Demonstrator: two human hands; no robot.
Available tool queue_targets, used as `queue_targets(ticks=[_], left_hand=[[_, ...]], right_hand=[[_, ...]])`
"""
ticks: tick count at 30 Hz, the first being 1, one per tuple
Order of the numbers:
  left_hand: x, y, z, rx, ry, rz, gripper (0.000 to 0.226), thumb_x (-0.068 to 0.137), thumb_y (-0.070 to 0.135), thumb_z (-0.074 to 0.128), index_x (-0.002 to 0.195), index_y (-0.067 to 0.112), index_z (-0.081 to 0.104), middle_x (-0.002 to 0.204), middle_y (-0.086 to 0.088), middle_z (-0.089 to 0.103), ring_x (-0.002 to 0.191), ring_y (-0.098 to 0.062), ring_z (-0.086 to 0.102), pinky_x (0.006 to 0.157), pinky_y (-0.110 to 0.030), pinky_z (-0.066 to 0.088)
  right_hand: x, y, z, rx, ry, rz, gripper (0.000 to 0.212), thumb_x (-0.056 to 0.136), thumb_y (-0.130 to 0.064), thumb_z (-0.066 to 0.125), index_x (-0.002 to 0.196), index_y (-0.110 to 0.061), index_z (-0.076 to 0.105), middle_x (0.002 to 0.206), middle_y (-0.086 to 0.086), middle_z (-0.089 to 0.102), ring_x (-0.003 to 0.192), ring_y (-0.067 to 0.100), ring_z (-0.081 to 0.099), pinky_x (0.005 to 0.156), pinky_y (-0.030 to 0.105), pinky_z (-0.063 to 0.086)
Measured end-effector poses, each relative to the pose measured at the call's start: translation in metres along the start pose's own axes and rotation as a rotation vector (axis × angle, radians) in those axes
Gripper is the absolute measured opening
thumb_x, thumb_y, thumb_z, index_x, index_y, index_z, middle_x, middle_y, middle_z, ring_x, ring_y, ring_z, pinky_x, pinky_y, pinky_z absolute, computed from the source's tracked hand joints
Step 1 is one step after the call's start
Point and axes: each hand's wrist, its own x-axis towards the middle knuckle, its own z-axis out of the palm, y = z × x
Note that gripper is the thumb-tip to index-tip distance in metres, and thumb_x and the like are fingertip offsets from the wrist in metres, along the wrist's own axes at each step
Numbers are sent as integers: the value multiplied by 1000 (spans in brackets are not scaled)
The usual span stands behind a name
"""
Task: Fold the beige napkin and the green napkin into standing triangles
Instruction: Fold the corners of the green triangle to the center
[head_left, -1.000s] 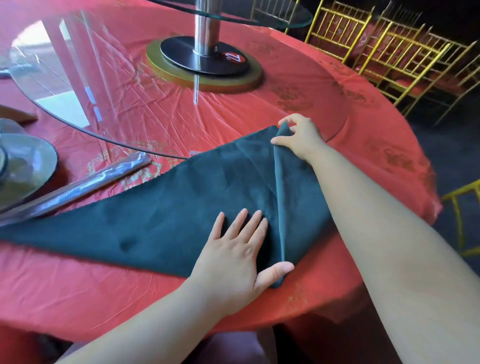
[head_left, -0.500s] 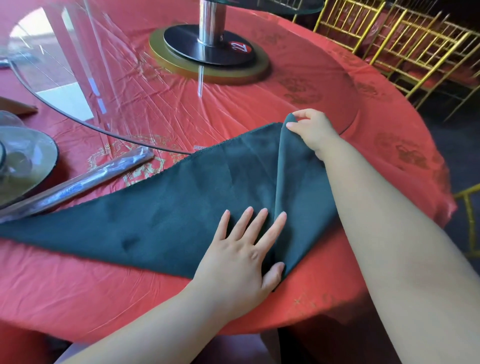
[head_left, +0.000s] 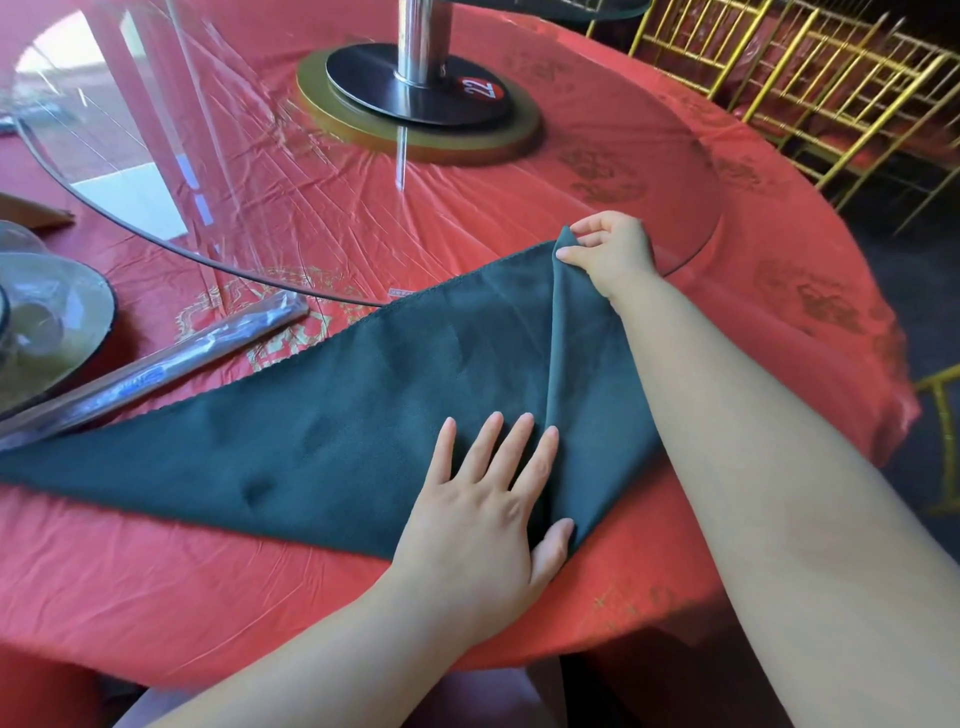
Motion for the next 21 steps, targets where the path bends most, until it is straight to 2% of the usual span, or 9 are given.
queue_targets(ticks=[4, 8, 10, 12, 13, 15, 17, 19, 21], left_hand=[[0, -1, 0, 5, -4, 14, 68, 85, 60, 33, 139, 20, 41, 140, -5, 47, 132, -27, 41, 106, -50, 17], [0, -2, 0, 17, -39, 33, 67, 85, 63, 32, 139, 26, 41, 141, -8, 46, 132, -29, 40, 104, -52, 17], [2, -2, 0, 15, -56, 26, 66, 84, 63, 33, 138, 26, 43, 141, -8, 46, 133, -29, 39, 104, -52, 17], [2, -2, -1, 8, -67, 29, 67, 83, 64, 33, 137, 25, 45, 141, -8, 47, 132, -29, 40, 103, -53, 17], [2, -2, -1, 7, -68, 31, 67, 83, 64, 33, 136, 25, 46, 140, -8, 48, 132, -29, 40, 103, -53, 17], [3, -1, -2, 8, -83, 30, 67, 82, 64, 33, 135, 24, 47, 139, -8, 49, 132, -29, 41, 103, -53, 16], [4, 0, -3, 16, -102, 29, 70, 83, 64, 29, 139, 23, 42, 142, -9, 44, 135, -29, 35, 105, -52, 11], [5, 0, -5, 36, -127, 38, 76, 83, 65, 16, 146, 22, 25, 152, -10, 26, 142, -27, 17, 109, -50, -3], [5, 0, -5, 71, -103, 63, 82, 78, 65, -1, 148, 23, 3, 157, -7, 3, 144, -23, -5, 108, -48, -16]], right_hand=[[2, -1, 6, -15, 47, 2, 24, 73, -12, 75, 92, -18, 62, 89, -3, 61, 86, 18, 63, 82, 31, 52], [3, -2, 7, -53, 77, 10, 28, 75, -16, 74, 100, -15, 62, 92, -4, 59, 85, 16, 59, 72, 24, 43], [-3, -3, 7, -191, 116, -45, 33, 76, -25, 73, 105, -17, 59, 101, 0, 58, 96, 21, 57, 79, 28, 43], [-18, -5, 4, -349, 135, -180, 43, 78, -35, 69, 114, -18, 54, 119, 6, 51, 111, 26, 49, 95, 33, 38], [-32, -7, 2, -353, 115, -263, 45, 79, -37, 67, 118, -18, 52, 123, 8, 47, 115, 27, 45, 100, 34, 34], [-70, -8, -7, -300, 18, -420, 44, 80, -40, 61, 118, -17, 53, 122, 7, 47, 116, 27, 44, 103, 34, 31], [-115, 0, -21, -324, -125, -544, 47, 79, -45, 52, 117, -18, 55, 122, 2, 50, 118, 19, 45, 106, 38, 31], [-160, 17, -37, -398, -294, -563, 53, 80, -50, 45, 125, -23, 49, 133, -6, 46, 128, 5, 36, 114, 41, 21], [-197, 33, -49, -479, -440, -500, 61, 81, -55, 36, 138, -33, 34, 149, -13, 27, 138, -4, 16, 117, 34, 3]])
